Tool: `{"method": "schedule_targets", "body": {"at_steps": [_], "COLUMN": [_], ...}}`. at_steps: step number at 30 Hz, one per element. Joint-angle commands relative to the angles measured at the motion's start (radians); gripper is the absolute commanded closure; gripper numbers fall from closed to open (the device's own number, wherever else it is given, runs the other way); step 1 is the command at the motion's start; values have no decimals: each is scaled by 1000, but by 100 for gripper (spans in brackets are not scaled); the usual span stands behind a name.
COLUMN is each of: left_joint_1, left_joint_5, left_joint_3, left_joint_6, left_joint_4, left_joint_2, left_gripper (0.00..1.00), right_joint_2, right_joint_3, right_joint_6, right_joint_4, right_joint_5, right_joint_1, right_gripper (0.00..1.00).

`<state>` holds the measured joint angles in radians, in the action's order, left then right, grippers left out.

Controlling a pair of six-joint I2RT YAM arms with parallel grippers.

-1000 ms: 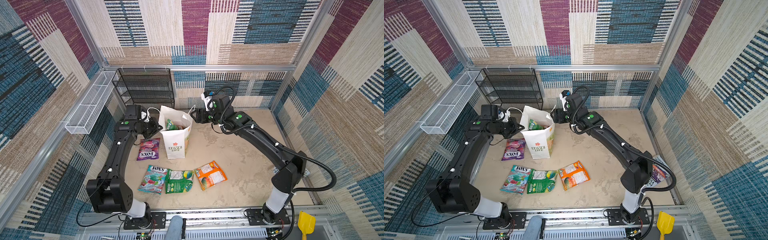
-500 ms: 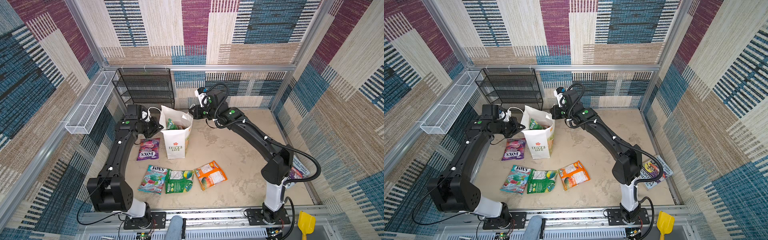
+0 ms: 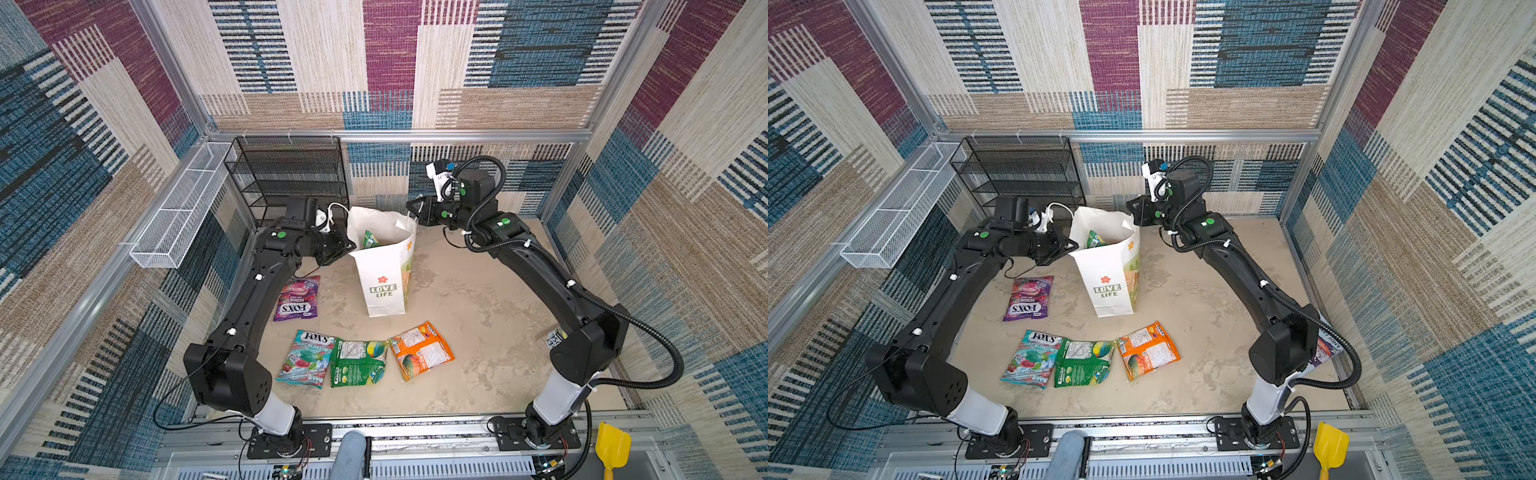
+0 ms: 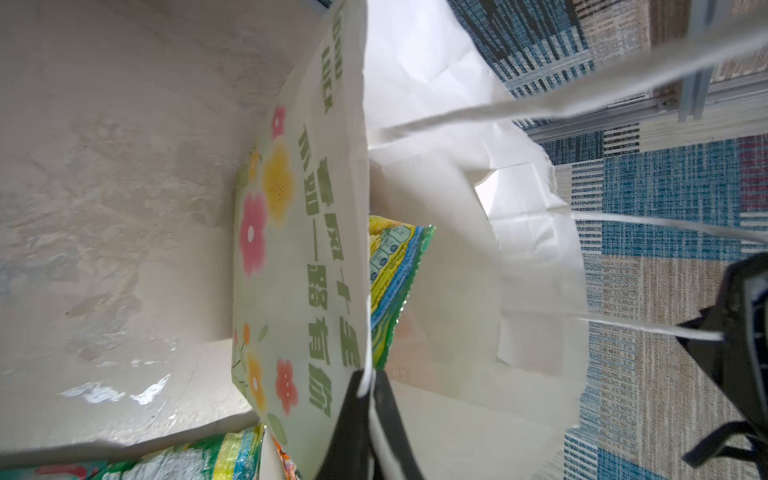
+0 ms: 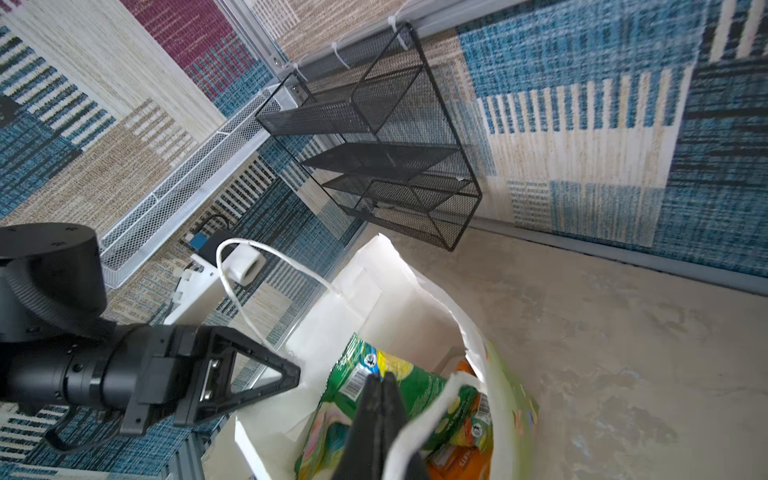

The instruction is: Place the snacks into the paper bag

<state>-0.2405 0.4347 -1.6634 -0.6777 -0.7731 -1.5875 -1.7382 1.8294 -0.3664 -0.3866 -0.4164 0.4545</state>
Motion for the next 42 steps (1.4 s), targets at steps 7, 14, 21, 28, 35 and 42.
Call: {"method": "schedule_targets", "body": {"at_steps": [7,14,21,28,35,42], "left_joint_1": [-206,-274,-313,-338,-315,-65], "left_joint_5": [-282,-328,-284,-322,-514,-459], "left_joint_3": [-106,-12,95,176,240,386], "left_joint_6": [-62,-41,49,155,172,91], "left_joint_4": [56,131,236,250,-5,-181], "left_joint_2": [-138,-134,-1,210,427,545], "left_gripper": [99,71,1,1,0,1], "right_joint_2": [124,256,408,481,477,477], "right_joint_3": [-186,-475,-655,-662,-665,-682], "right_joint_6": [4,21,7,26,20,17], "right_joint_4": [119,243,332,329,327,331], "right_joint_5": [-19,33,100,96,66,55], "right_joint_1": [-69,-102,-117,-121,-123,-122], "right_gripper": [100,100,100,100,100,100]}}
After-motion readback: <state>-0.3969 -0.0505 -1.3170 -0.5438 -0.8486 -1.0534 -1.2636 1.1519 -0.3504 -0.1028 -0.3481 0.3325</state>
